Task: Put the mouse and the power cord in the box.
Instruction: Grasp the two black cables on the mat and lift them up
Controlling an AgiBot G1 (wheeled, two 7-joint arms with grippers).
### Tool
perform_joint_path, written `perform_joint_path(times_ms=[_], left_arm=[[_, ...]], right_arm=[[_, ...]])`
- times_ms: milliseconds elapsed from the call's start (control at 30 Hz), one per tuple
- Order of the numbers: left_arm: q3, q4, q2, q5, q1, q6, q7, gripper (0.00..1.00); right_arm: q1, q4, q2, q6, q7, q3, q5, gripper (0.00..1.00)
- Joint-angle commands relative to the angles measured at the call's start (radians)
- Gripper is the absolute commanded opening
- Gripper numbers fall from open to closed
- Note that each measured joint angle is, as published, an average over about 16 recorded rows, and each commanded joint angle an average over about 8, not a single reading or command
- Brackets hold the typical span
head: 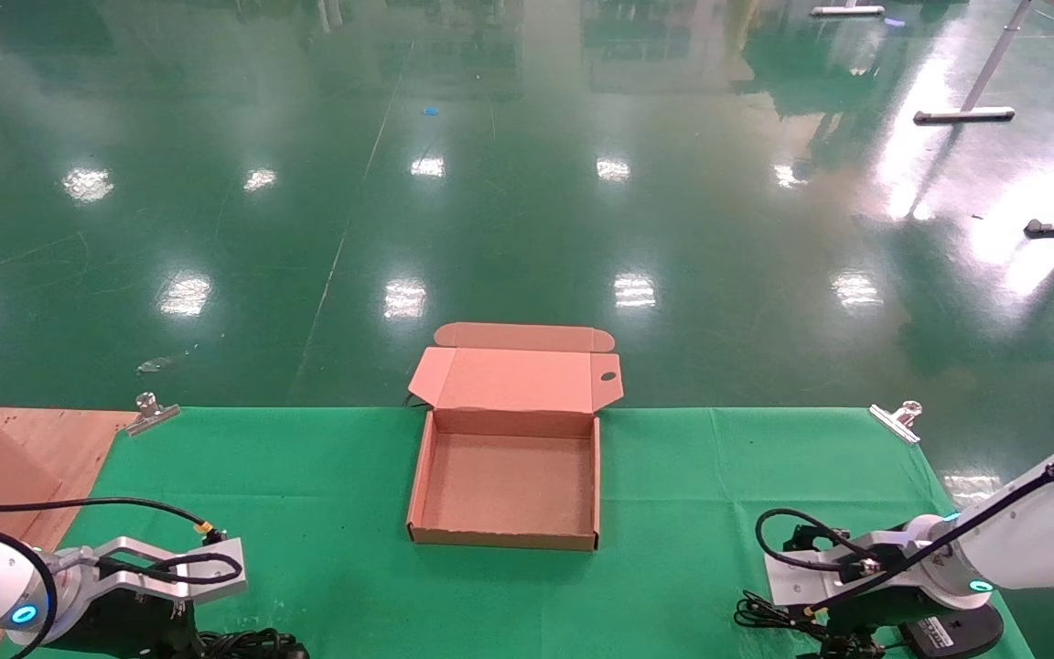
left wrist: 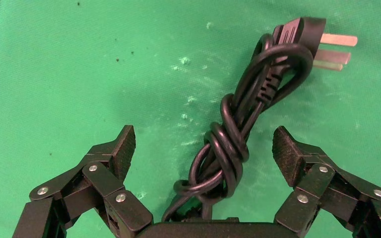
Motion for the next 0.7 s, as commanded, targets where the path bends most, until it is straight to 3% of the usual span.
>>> perform_joint_path(times_ms=[33,700], left_arm=[[-0.004,0.014,0.001,-0.005,-0.004,-0.001,0.014,0.00],[0.002,0.076,0.017,0.003,-0.020,0.003,0.050,0.00]], right_arm=[[0.005,-0.030,-0.004,0.010,-0.019,0.003,0.004,0.00],[0.031,-0.146,-0.022,0.025,-0.115,0.008,0.012,0.00]])
